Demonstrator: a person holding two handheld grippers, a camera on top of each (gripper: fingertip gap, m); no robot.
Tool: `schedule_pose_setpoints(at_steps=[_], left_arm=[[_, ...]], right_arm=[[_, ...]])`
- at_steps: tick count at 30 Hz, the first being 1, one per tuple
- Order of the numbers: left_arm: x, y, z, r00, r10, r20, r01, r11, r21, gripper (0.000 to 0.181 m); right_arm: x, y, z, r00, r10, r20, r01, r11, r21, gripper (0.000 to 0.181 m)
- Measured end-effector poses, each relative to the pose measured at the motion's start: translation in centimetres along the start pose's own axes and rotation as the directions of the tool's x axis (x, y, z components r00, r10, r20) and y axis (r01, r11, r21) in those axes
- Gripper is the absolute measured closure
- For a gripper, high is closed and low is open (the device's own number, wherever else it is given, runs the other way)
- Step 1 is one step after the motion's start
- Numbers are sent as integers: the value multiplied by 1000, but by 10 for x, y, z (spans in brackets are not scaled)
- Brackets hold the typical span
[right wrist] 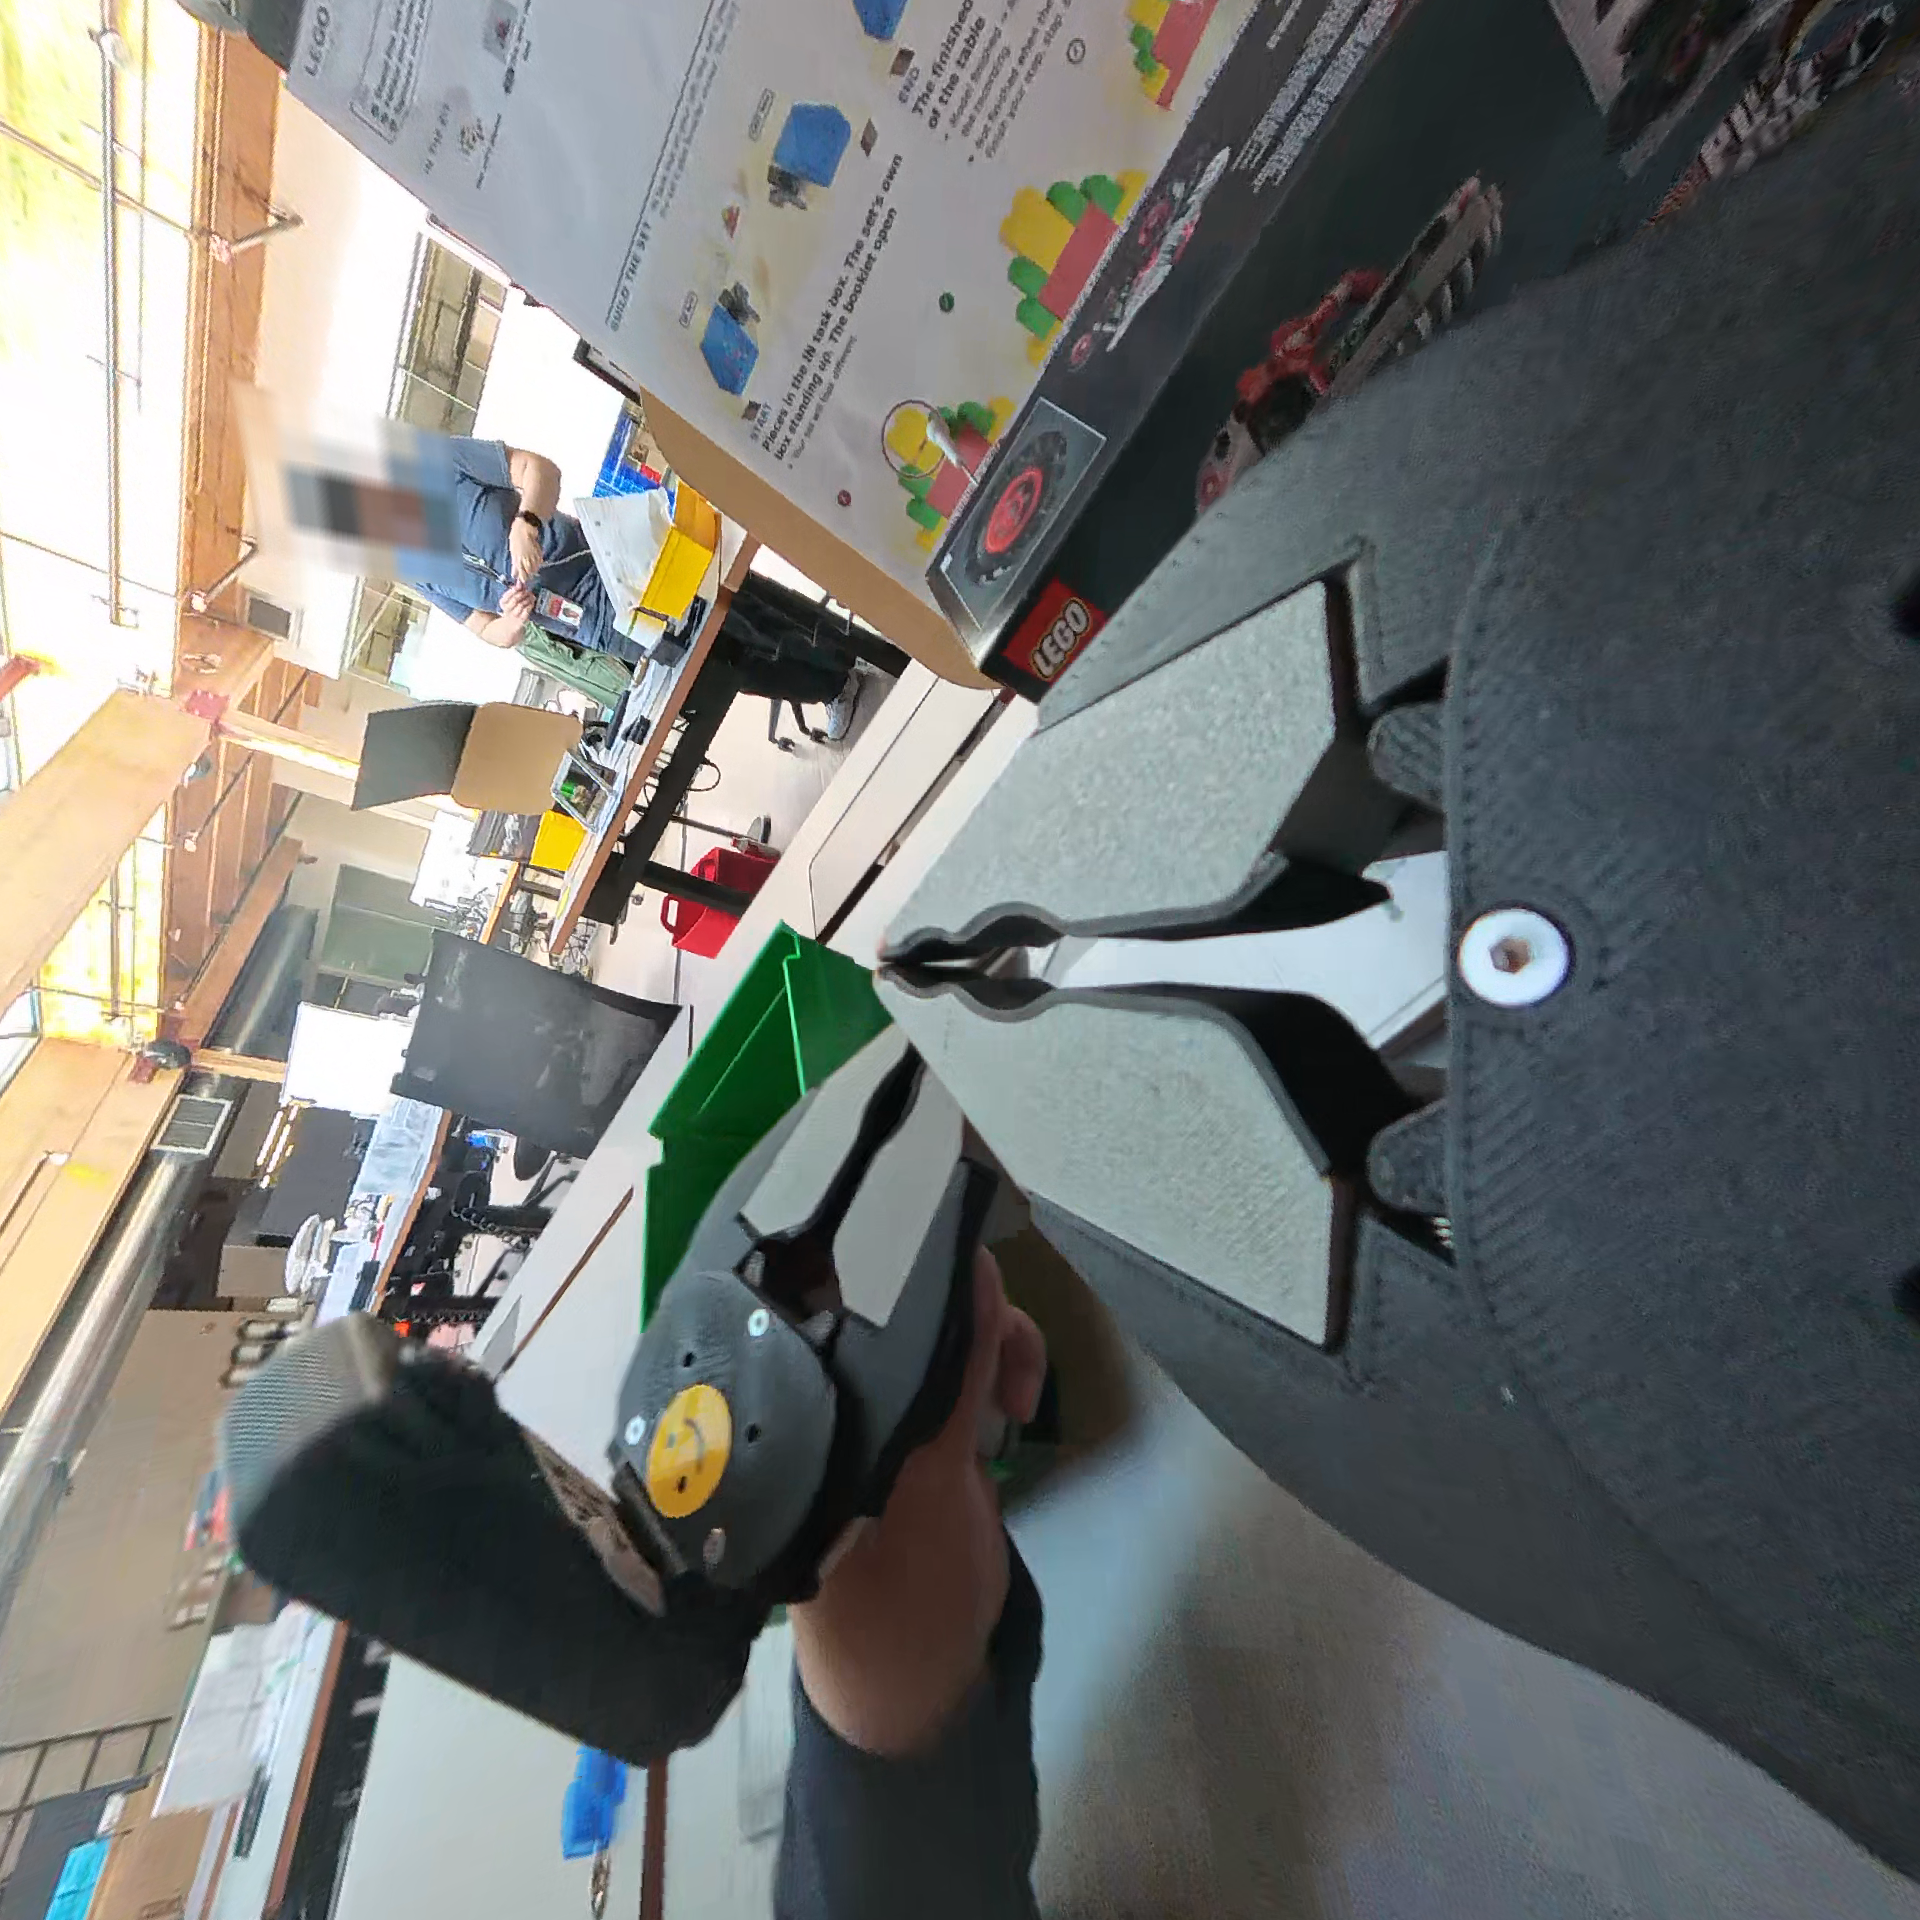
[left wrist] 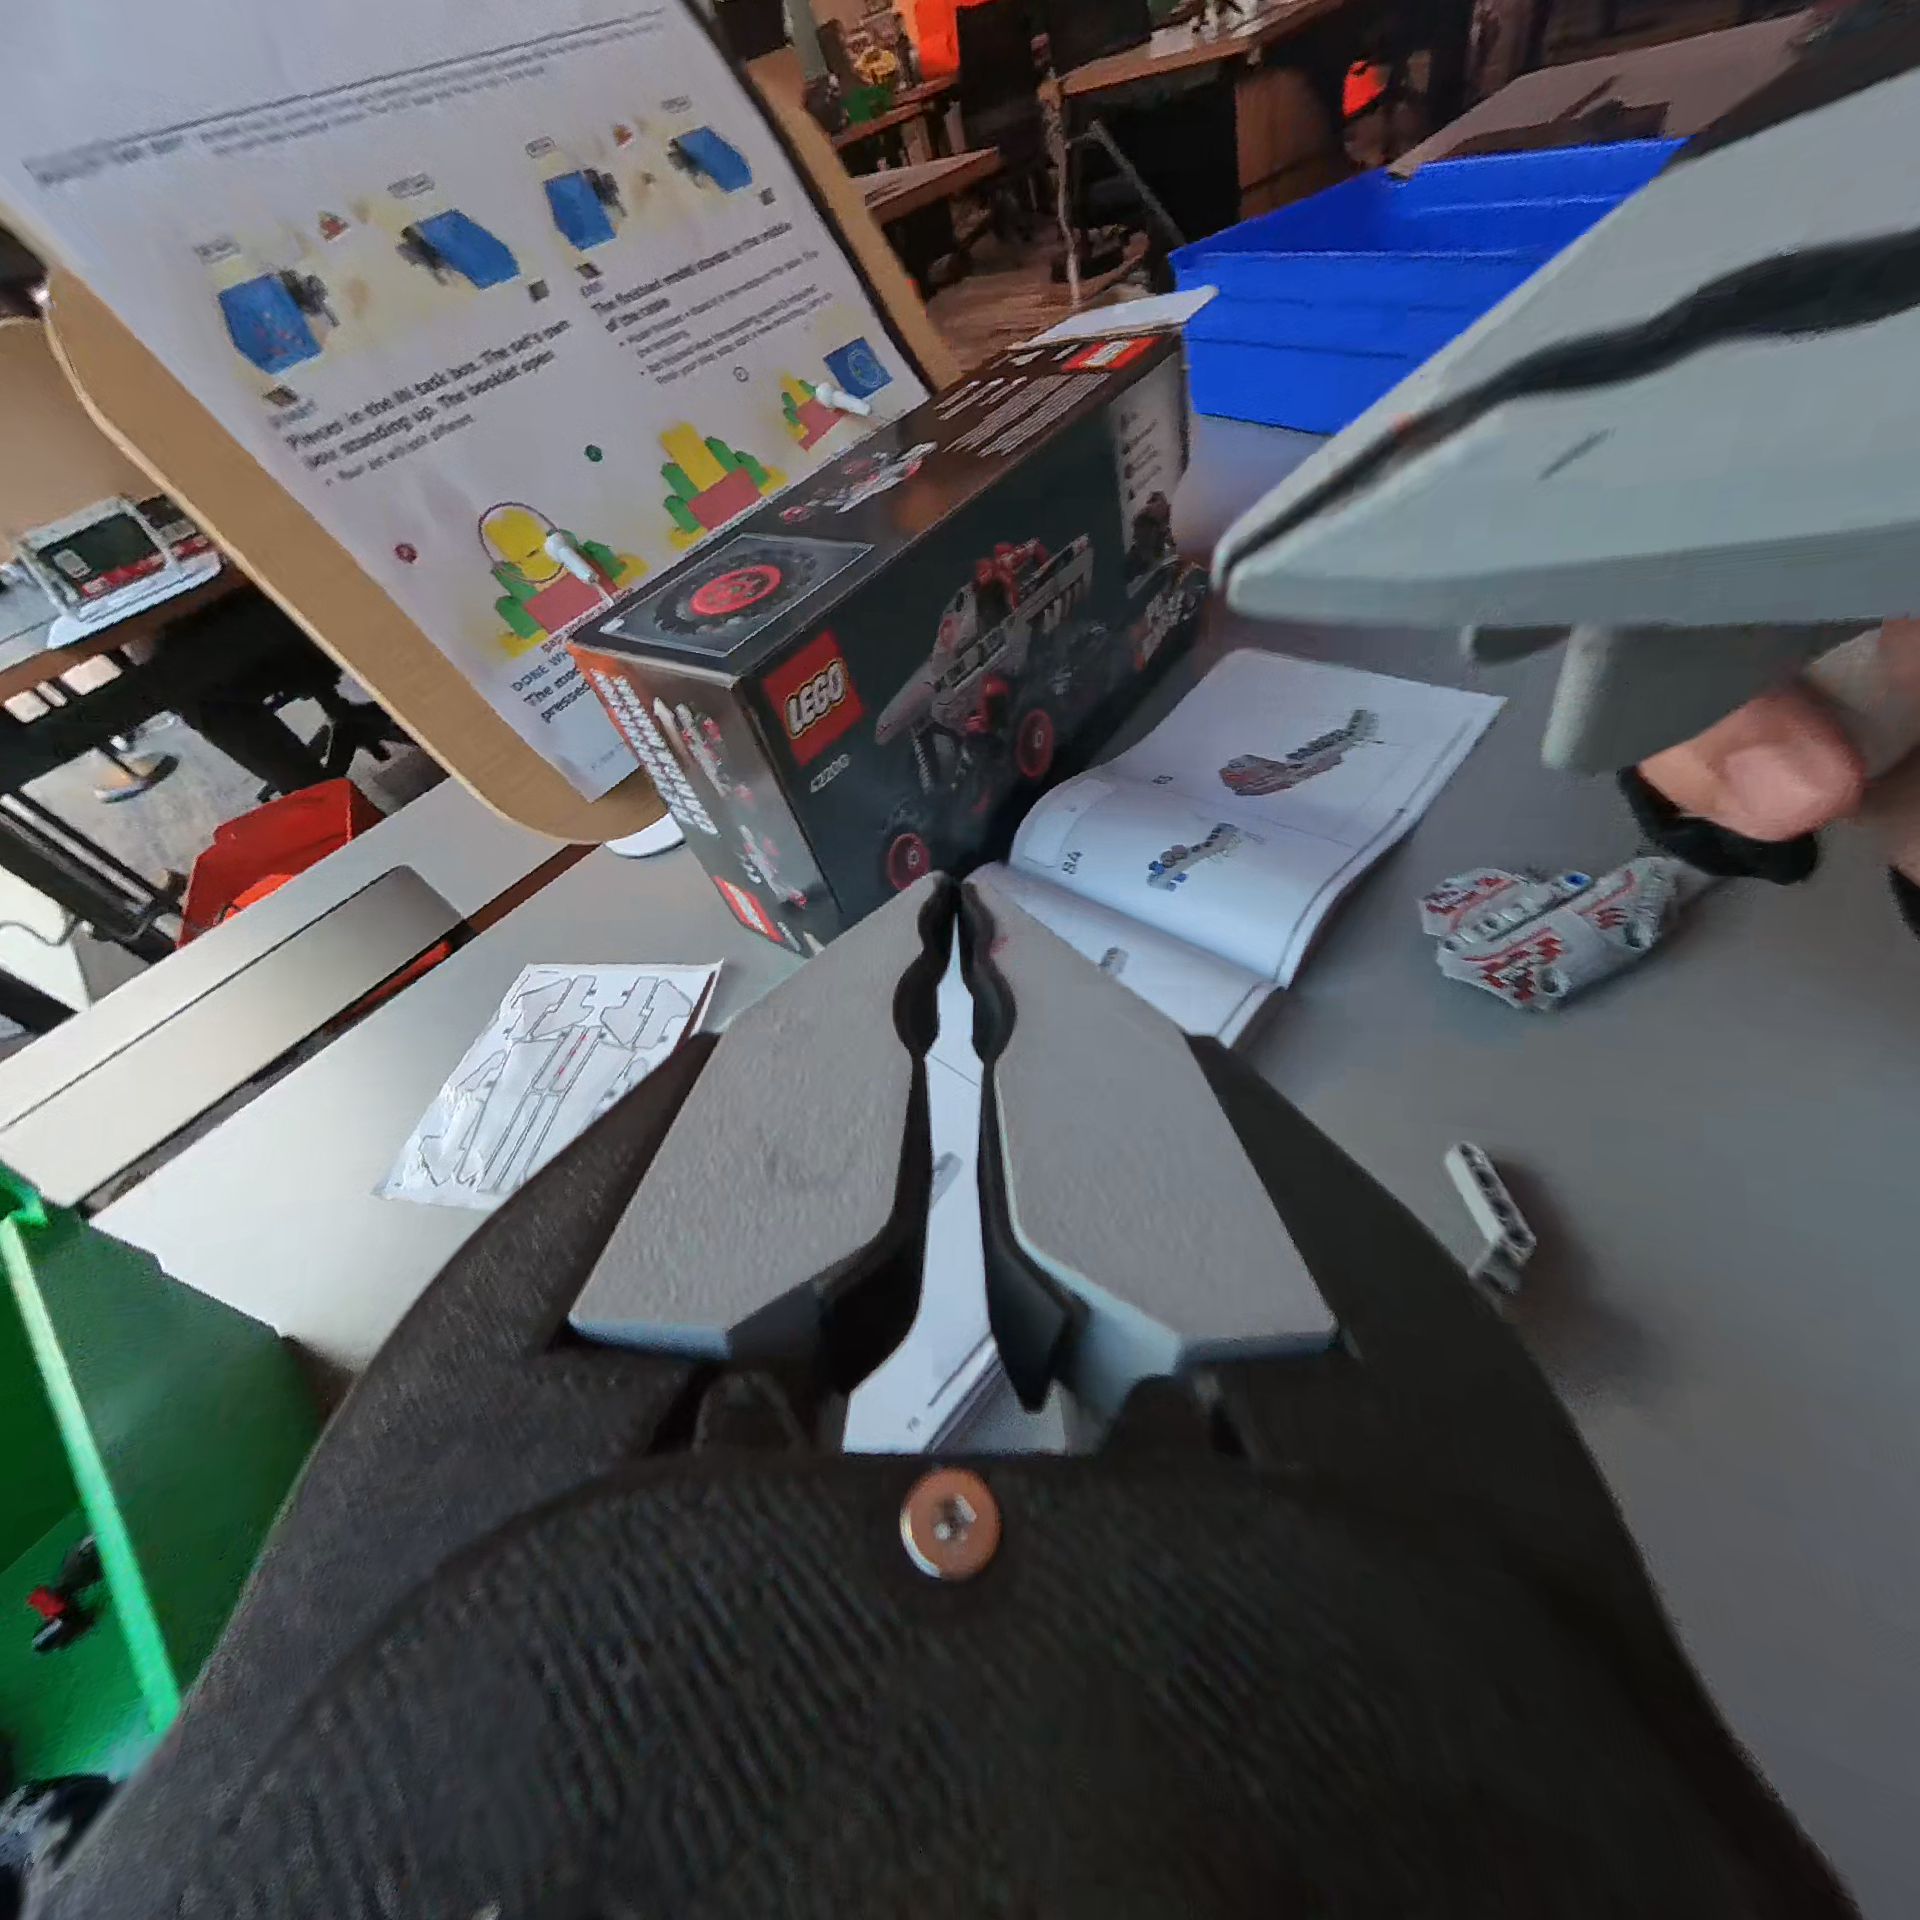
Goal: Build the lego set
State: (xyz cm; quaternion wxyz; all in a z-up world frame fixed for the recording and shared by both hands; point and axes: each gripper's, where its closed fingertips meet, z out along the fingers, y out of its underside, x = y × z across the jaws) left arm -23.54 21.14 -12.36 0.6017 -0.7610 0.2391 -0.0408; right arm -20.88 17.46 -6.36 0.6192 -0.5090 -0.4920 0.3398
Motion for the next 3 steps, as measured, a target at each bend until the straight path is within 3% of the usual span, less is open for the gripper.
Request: schedule_pose_setpoints(at_steps=[1,3], left_arm=[[-5,7,3,999,-24,25,24,1000,-4,181],[-16,23,8,996,-44,79,46,999,-24,181]], right_arm=[[4,-1,3,1000,0,-8,0,1000,4,181],[14,3,7,999,-1,-39,1,1000,-3,181]])
